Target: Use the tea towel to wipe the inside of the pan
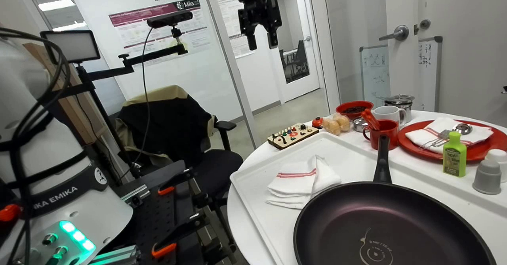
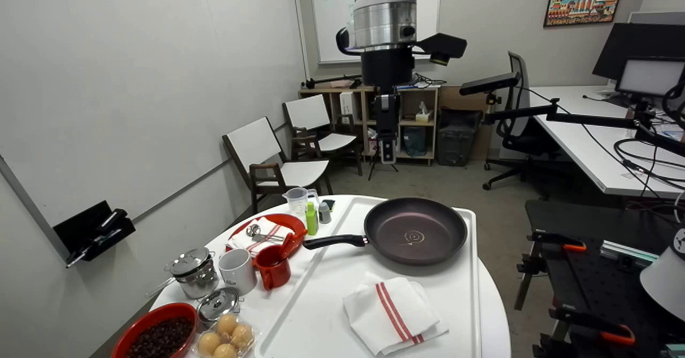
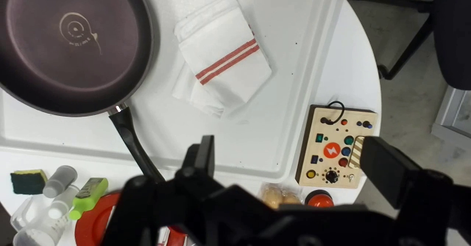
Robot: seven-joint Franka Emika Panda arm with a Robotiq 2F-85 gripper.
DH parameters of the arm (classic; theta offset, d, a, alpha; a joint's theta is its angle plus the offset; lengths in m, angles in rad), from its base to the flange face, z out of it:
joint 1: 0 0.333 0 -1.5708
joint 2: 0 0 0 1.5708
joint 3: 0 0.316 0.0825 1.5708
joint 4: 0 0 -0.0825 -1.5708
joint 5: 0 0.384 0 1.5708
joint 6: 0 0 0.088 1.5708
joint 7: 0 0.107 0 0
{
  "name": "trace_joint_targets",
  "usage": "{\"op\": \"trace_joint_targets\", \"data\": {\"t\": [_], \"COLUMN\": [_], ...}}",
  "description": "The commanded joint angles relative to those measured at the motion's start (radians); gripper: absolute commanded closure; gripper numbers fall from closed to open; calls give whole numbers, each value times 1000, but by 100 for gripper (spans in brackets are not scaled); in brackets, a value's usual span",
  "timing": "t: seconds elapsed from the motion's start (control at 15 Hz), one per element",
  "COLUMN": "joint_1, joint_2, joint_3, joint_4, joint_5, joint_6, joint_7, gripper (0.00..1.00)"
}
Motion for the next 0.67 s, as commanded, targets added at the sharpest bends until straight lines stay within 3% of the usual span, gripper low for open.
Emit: {"op": "trace_joint_targets", "data": {"t": [0.0,0.33,0.6], "joint_1": [-16,-13,-16], "joint_2": [131,261,337], "joint_3": [22,28,27], "joint_4": [137,229,247], "joint_5": [-71,-134,-164], "joint_6": [-74,-118,-56], "joint_7": [46,59,29], "gripper": [0,0,0]}}
